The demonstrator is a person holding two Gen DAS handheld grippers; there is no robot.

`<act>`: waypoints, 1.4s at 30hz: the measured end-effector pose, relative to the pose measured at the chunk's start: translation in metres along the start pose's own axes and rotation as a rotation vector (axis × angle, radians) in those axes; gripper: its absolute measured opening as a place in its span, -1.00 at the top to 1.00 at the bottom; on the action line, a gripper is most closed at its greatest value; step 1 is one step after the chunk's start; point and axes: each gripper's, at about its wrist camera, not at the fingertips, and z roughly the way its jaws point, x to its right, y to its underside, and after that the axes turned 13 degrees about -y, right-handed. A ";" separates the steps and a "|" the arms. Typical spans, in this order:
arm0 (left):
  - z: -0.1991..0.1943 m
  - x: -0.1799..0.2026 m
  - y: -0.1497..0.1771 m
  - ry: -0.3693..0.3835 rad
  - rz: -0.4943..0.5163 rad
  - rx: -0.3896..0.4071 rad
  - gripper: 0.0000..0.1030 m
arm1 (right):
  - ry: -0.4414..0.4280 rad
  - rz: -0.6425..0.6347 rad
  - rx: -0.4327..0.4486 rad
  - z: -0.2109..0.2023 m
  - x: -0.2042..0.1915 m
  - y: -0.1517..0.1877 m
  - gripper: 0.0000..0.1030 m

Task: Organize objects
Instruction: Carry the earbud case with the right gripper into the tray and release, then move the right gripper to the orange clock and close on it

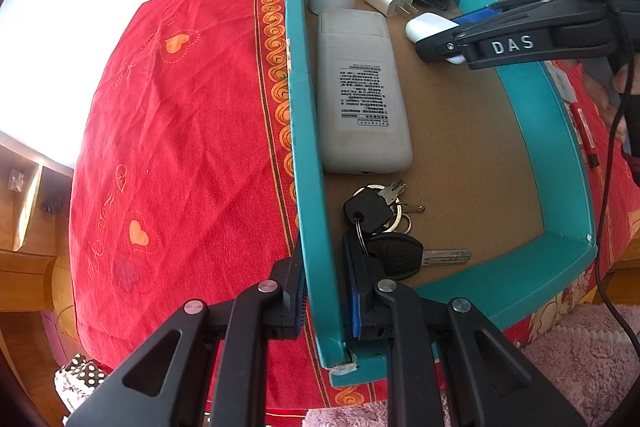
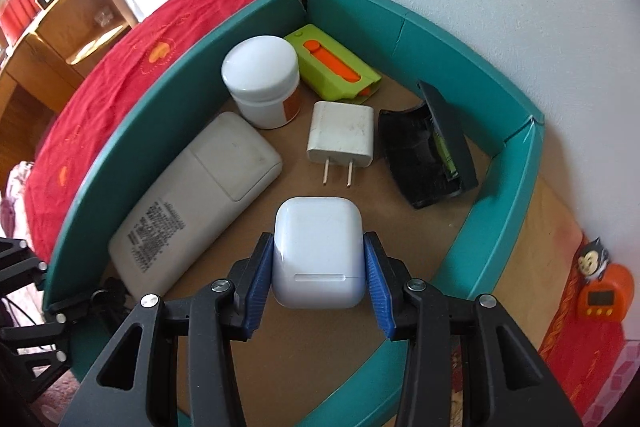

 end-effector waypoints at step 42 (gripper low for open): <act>0.008 0.014 -0.010 -0.019 -0.025 -0.012 0.72 | 0.340 0.007 -0.036 -0.101 0.172 0.036 -0.03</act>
